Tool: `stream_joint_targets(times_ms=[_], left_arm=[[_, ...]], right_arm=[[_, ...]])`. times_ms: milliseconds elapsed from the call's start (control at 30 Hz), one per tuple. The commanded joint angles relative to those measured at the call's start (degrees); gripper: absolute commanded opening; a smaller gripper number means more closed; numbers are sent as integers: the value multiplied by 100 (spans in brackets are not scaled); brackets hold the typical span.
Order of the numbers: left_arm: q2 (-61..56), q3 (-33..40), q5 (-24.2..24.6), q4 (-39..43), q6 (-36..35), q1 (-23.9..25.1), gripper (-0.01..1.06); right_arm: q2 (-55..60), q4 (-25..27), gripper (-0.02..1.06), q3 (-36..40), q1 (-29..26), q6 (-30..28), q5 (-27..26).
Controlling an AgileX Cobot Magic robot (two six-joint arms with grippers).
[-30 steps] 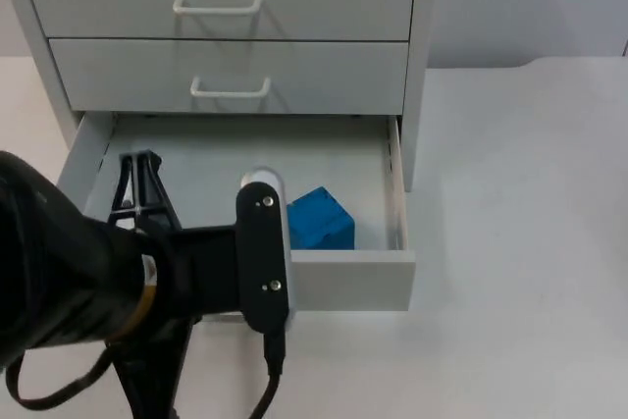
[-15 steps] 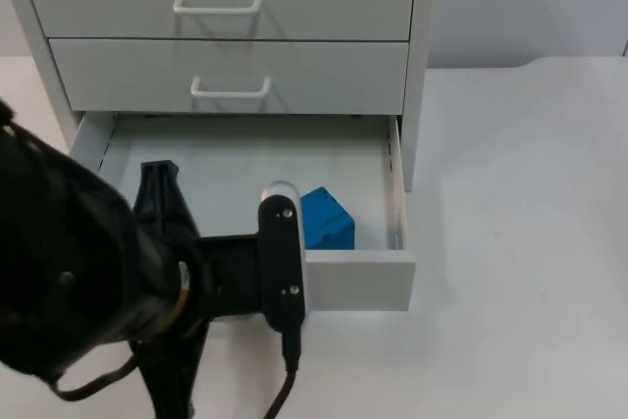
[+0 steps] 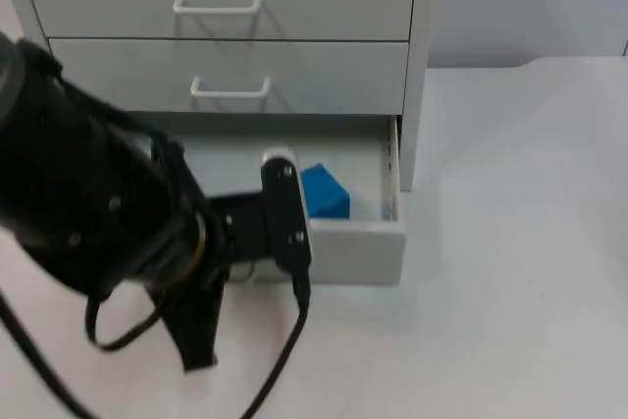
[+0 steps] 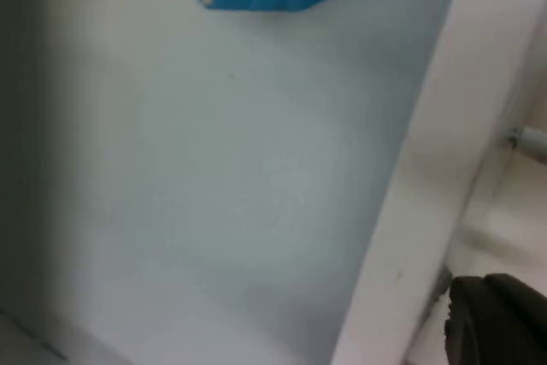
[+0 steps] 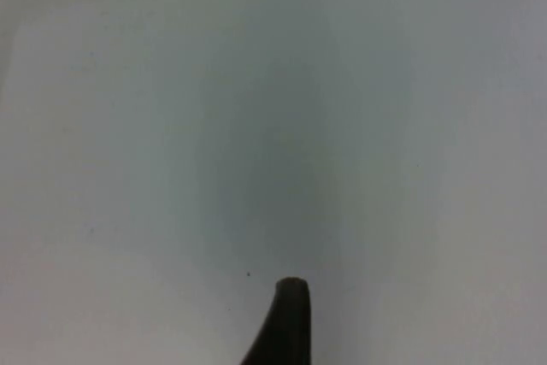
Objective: Open the drawer with the left hand, place the block into the drawer with the right hand, then close the drawer with the left hand.
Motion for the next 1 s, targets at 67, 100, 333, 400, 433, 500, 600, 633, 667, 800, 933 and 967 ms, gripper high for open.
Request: stream_joint_targets(times_ms=[67, 100, 333, 400, 433, 500, 600, 633, 667, 800, 933, 967], left_arm=[[-24, -439, -74, 53, 208, 263, 0], [14, -608, -142, 53, 208, 394, 0], [335, -1183, -466, 53, 280, 831, 0], [443, -1371, -478, 53, 363, 887, 0], [523, -1499, -498, 53, 363, 902, 0], [667, -1703, -443, 53, 383, 902, 0], [821, -1938, -376, 53, 405, 902, 0], [847, -1964, -351, 53, 405, 902, 0], [919, -2043, -304, 53, 405, 902, 0], [1065, -2213, -168, 53, 335, 952, 0], [1115, -2269, 73, 53, -42, 989, 0], [1115, -2269, 140, 53, -117, 989, 0]], right_arm=[[-38, -28, 74, 28, -22, 21, -15], [-38, -28, 74, 28, -22, 21, -15], [-38, -14, 74, 28, -22, 21, -15], [-38, -14, 74, 28, -22, 21, -15], [-38, -14, 74, 28, -22, 21, -15], [-38, -14, 74, 28, -22, 21, -15], [-38, -14, 74, 28, -22, 21, -15], [-38, -14, 74, 28, -22, 21, -15], [-38, -14, 74, 28, -22, 21, -15], [-38, -14, 74, 28, -22, 21, -15], [-38, -17, 74, 28, -22, 21, -26], [-38, -17, 74, 28, -22, 21, -26]])
